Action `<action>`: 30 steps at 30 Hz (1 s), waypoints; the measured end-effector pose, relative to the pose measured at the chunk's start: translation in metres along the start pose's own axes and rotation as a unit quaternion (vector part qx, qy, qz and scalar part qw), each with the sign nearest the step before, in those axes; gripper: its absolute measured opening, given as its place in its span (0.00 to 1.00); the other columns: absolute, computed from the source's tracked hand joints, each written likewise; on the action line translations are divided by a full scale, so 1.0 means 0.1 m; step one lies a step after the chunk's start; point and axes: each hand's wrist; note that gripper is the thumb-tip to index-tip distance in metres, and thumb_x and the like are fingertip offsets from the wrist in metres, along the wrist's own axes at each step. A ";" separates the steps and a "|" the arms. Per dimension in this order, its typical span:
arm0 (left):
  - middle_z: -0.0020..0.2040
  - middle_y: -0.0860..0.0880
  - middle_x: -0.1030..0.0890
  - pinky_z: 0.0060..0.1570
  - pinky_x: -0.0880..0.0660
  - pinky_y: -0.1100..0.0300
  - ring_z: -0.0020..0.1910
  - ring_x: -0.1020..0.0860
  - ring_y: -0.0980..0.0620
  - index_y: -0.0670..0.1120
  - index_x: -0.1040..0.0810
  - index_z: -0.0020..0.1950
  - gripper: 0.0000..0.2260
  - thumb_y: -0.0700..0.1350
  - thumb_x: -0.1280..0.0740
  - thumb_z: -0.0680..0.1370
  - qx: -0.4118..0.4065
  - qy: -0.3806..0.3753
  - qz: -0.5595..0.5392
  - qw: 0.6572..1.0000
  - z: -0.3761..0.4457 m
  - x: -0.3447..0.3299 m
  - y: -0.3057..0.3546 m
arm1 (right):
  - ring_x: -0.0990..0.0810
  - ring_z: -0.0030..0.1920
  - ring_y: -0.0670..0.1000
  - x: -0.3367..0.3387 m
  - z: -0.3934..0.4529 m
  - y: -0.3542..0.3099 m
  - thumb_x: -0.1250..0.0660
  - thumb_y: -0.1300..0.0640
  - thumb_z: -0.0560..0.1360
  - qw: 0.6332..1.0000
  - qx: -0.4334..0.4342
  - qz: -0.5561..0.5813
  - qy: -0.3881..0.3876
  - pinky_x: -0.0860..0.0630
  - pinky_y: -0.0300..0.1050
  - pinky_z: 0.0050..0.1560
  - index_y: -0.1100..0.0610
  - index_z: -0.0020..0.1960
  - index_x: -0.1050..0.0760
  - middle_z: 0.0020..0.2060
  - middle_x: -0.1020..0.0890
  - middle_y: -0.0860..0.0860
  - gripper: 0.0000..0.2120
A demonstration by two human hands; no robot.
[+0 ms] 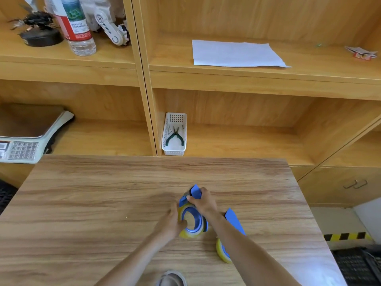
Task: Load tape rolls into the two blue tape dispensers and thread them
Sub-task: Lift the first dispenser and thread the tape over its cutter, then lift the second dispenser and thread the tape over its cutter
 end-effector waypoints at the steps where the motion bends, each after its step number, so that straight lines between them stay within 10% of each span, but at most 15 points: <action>1: 0.59 0.46 0.20 0.52 0.23 0.50 0.54 0.20 0.43 0.48 0.39 0.69 0.23 0.50 0.35 0.77 -0.002 -0.003 0.036 0.999 -0.02 -0.03 -0.04 | 0.23 0.61 0.56 -0.08 -0.03 0.02 0.30 0.42 0.74 1.000 -0.001 -0.022 0.008 0.24 0.49 0.53 0.57 0.70 0.33 0.63 0.23 0.54 0.31; 9: 0.66 0.43 0.25 0.57 0.27 0.50 0.62 0.23 0.41 0.47 0.48 0.79 0.28 0.49 0.41 0.81 -0.013 -0.026 0.323 0.946 0.07 -0.23 -0.32 | 0.21 0.59 0.57 -0.50 -0.16 0.19 0.32 0.41 0.75 0.994 -0.030 -0.101 0.032 0.24 0.49 0.50 0.53 0.68 0.34 0.61 0.22 0.53 0.28; 30: 0.68 0.46 0.25 0.61 0.31 0.49 0.63 0.23 0.44 0.46 0.45 0.77 0.24 0.49 0.44 0.82 -0.035 -0.021 0.384 0.922 0.15 -0.24 -0.42 | 0.23 0.62 0.58 -0.47 -0.01 0.29 0.38 0.35 0.75 0.985 -0.018 -0.169 -0.039 0.25 0.51 0.54 0.54 0.70 0.37 0.64 0.24 0.54 0.31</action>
Point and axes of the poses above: each hand's wrist, its own z-axis towards the middle knuckle, its own x-axis out of the back of the hand, y = z × x
